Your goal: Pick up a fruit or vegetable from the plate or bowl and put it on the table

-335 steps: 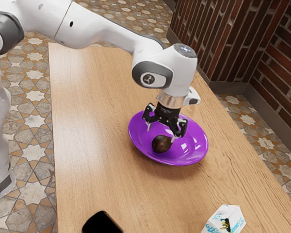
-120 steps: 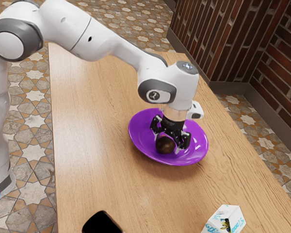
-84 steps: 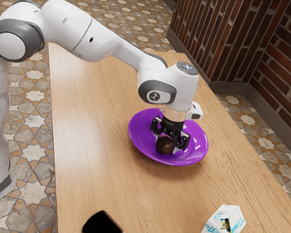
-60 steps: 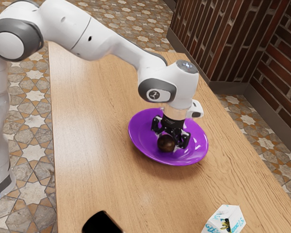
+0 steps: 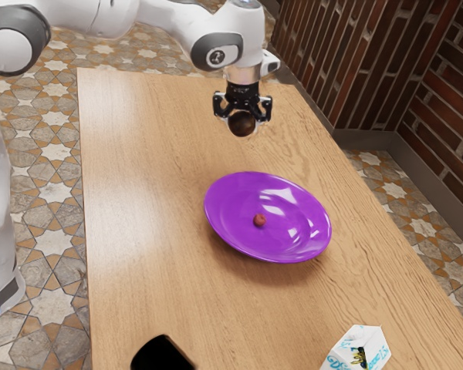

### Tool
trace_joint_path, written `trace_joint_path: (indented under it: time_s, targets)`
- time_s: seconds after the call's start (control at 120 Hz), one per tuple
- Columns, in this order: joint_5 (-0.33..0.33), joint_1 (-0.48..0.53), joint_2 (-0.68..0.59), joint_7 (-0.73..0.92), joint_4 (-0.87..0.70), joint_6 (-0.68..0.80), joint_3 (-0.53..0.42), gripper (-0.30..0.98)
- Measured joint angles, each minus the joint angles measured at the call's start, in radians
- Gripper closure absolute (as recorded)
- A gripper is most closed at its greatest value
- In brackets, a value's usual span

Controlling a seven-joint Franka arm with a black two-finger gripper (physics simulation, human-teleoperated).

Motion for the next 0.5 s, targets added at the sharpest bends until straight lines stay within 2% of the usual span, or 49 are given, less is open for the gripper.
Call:
trace_joint_path:
  time_s: [0.067,0.092,0.208,0.35,0.417,0.45,0.5]
  targets:
    - [0.001,0.037,0.001,-0.001,0.001,0.0,0.017,0.28]
    - [0.0,0.039,0.001,-0.001,0.001,0.0,0.02,0.22]
    - [-0.003,0.012,-0.002,0.0,0.013,0.001,0.025,0.1]
    - [-0.007,-0.004,-0.007,-0.002,0.018,0.002,0.038,0.04]
    - [-0.041,0.007,-0.012,-0.034,0.049,0.004,0.053,0.02]
    - [-0.047,-0.001,-0.009,-0.088,0.116,-0.023,0.043,0.02]
    - [-0.054,-0.049,0.023,-0.192,0.319,-0.124,0.013,0.01]
